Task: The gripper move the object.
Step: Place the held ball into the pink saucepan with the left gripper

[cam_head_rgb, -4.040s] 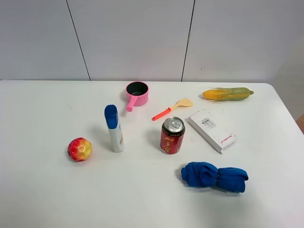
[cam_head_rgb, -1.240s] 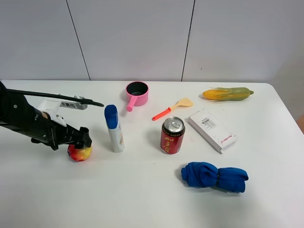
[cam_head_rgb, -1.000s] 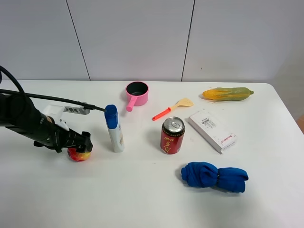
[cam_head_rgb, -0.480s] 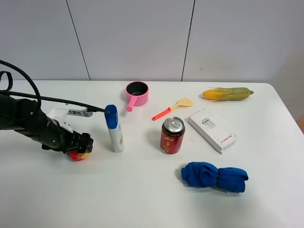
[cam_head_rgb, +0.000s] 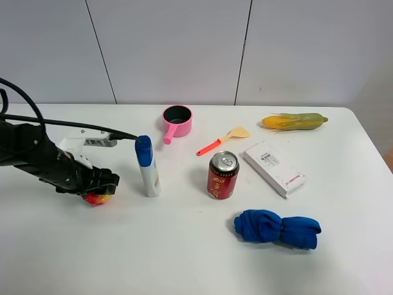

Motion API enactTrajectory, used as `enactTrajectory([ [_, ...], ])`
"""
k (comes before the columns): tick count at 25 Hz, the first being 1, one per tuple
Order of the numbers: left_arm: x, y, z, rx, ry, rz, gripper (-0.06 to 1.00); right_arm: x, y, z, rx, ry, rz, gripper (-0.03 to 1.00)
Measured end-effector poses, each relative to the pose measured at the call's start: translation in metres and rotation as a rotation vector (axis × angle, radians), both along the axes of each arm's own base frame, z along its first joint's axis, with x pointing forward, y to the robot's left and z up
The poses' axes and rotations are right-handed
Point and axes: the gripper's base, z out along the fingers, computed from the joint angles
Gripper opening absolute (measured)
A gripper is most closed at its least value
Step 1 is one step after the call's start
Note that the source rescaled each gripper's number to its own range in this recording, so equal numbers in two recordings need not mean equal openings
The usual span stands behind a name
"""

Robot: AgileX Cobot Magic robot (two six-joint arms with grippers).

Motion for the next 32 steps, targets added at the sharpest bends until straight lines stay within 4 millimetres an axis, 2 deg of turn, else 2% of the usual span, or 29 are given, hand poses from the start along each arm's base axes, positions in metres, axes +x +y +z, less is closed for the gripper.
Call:
enactTrajectory([
  [3, 0.010, 0.011, 0.039, -0.015, -0.146, 0.021, 0.03, 0.000, 0.000, 0.000, 0.000, 0.000, 0.000, 1.00],
  [7, 0.034, 0.020, 0.100, 0.007, -0.337, -0.007, 0.03, 0.000, 0.000, 0.000, 0.000, 0.000, 0.000, 1.00],
  [10, 0.055, 0.015, 0.137, 0.010, -0.419, -0.043, 0.03, 0.000, 0.000, 0.000, 0.000, 0.000, 0.000, 1.00],
  [12, 0.067, 0.003, 0.153, 0.006, -0.442, -0.082, 0.03, 0.000, 0.000, 0.000, 0.000, 0.000, 0.000, 1.00],
  [15, 0.084, -0.023, 0.154, -0.004, -0.411, -0.157, 0.03, 0.000, 0.000, 0.000, 0.000, 0.000, 0.000, 1.00],
  [22, 0.113, -0.092, 0.110, -0.010, -0.298, -0.320, 0.03, 0.000, 0.000, 0.000, 0.000, 0.000, 0.000, 1.00],
  [26, 0.127, -0.115, 0.091, -0.020, -0.275, -0.368, 0.03, 0.000, 0.000, 0.000, 0.000, 0.000, 0.000, 1.00],
  [32, 0.153, -0.131, 0.072, -0.011, -0.288, -0.395, 0.03, 0.000, 0.000, 0.000, 0.000, 0.000, 0.000, 1.00],
])
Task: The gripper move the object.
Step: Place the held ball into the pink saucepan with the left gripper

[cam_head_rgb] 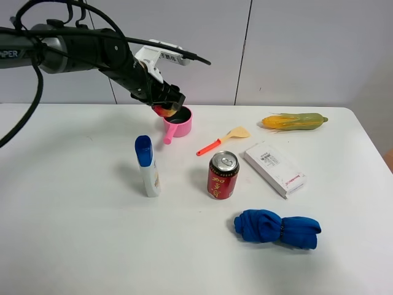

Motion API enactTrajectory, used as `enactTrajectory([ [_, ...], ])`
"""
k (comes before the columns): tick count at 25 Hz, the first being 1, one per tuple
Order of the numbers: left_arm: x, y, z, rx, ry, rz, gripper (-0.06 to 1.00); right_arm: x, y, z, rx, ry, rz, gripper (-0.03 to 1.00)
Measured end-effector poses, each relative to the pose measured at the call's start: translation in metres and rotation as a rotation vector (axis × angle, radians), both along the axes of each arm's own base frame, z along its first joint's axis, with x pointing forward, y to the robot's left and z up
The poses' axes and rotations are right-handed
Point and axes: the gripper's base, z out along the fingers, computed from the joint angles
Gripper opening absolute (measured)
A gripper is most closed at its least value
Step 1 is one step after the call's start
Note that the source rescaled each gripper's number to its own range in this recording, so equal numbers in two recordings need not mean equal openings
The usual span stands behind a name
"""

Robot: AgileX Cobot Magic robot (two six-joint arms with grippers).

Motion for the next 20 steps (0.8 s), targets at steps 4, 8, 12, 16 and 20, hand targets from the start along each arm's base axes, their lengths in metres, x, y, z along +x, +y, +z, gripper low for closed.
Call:
enactTrajectory([
  [4, 0.015, -0.007, -0.004, -0.017, -0.018, 0.002, 0.03, 0.000, 0.000, 0.000, 0.000, 0.000, 0.000, 1.00],
  [8, 0.027, -0.013, -0.008, -0.034, -0.032, 0.006, 0.03, 0.000, 0.000, 0.000, 0.000, 0.000, 0.000, 1.00],
  [12, 0.035, -0.017, -0.016, -0.035, -0.039, 0.004, 0.03, 0.000, 0.000, 0.000, 0.000, 0.000, 0.000, 1.00],
  [16, 0.040, -0.020, -0.027, -0.035, -0.032, -0.002, 0.03, 0.000, 0.000, 0.000, 0.000, 0.000, 0.000, 1.00],
  [20, 0.043, -0.021, -0.038, -0.015, -0.048, -0.021, 0.03, 0.000, 0.000, 0.000, 0.000, 0.000, 0.000, 1.00],
])
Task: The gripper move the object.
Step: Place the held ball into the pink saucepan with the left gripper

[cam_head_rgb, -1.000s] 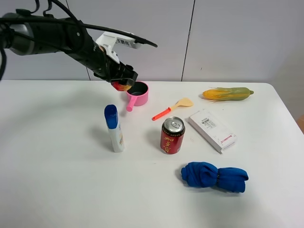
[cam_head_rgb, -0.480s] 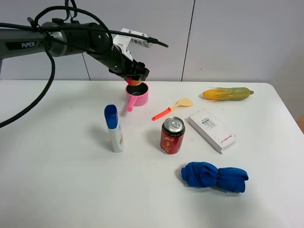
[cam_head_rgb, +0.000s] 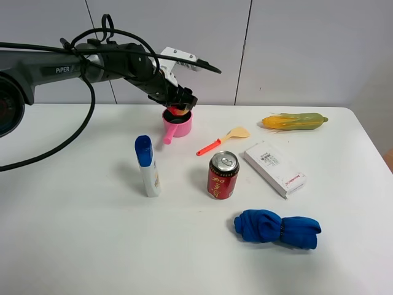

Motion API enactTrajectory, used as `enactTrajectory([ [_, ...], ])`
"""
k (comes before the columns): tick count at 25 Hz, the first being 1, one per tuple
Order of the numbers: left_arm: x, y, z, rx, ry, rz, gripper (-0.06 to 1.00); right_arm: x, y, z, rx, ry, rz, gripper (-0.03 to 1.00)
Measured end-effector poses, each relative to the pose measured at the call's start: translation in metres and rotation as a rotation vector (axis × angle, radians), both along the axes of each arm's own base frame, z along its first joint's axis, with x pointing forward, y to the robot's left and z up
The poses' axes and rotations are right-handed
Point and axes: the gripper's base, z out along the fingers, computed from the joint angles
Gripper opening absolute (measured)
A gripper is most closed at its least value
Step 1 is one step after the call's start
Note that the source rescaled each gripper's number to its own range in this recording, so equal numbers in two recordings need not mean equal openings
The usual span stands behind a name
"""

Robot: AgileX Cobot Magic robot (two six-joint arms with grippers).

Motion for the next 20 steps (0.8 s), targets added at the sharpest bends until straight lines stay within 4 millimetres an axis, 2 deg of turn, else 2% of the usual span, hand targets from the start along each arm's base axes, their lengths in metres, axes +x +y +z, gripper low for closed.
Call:
enactTrajectory([
  [9, 0.009, 0.005, -0.003, -0.020, -0.055, 0.026, 0.03, 0.000, 0.000, 0.000, 0.000, 0.000, 0.000, 1.00],
  [20, 0.012, 0.009, -0.019, -0.044, -0.012, 0.060, 0.03, 0.000, 0.000, 0.000, 0.000, 0.000, 0.000, 1.00],
])
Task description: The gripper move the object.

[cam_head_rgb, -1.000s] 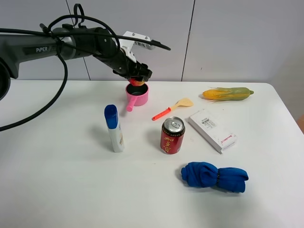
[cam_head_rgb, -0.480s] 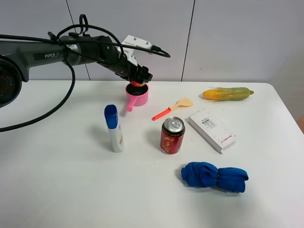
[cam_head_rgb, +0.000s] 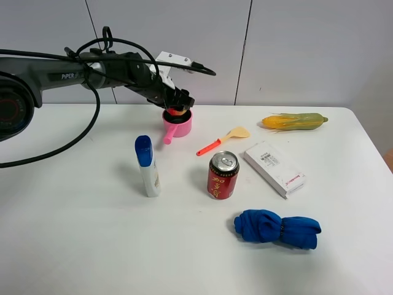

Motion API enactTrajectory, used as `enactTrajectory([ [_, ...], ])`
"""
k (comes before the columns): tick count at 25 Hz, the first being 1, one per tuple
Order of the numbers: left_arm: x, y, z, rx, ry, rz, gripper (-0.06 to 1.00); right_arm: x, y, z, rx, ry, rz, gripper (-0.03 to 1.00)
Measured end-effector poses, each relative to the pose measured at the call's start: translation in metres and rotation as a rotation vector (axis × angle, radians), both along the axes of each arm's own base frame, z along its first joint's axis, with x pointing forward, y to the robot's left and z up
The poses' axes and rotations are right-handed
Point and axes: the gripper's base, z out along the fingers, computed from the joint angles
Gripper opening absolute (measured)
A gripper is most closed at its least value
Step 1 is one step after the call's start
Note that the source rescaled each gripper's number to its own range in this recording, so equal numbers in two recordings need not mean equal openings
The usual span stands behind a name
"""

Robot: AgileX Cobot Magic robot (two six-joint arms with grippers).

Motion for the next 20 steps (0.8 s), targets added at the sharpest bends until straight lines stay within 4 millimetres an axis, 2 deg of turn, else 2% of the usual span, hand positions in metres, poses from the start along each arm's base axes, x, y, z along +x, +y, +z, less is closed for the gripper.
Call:
enactTrajectory([
  [5, 0.000, 0.000, -0.004, 0.000, 0.009, 0.001, 0.03, 0.000, 0.000, 0.000, 0.000, 0.000, 0.000, 1.00],
  [6, 0.000, 0.000, -0.004, 0.000, 0.009, 0.001, 0.05, 0.000, 0.000, 0.000, 0.000, 0.000, 0.000, 1.00],
  [8, 0.000, 0.000, -0.003, -0.004, 0.005, 0.006, 0.31, 0.000, 0.000, 0.000, 0.000, 0.000, 0.000, 1.00],
  [10, 0.002, 0.000, -0.002, -0.012, -0.009, 0.016, 0.69, 0.000, 0.000, 0.000, 0.000, 0.000, 0.000, 1.00],
  [11, 0.003, 0.000, -0.001, -0.015, -0.020, 0.020, 0.83, 0.000, 0.000, 0.000, 0.000, 0.000, 0.000, 1.00],
  [12, 0.003, 0.000, -0.001, -0.017, -0.028, 0.023, 0.89, 0.000, 0.000, 0.000, 0.000, 0.000, 0.000, 1.00],
  [15, 0.004, 0.000, 0.000, -0.019, -0.035, 0.026, 0.98, 0.000, 0.000, 0.000, 0.000, 0.000, 0.000, 1.00],
  [18, 0.003, 0.000, 0.003, -0.036, -0.033, 0.037, 0.98, 0.000, 0.000, 0.000, 0.000, 0.000, 0.000, 1.00],
  [20, 0.002, 0.000, 0.016, -0.059, -0.046, 0.049, 0.99, 0.000, 0.000, 0.000, 0.000, 0.000, 0.000, 1.00],
])
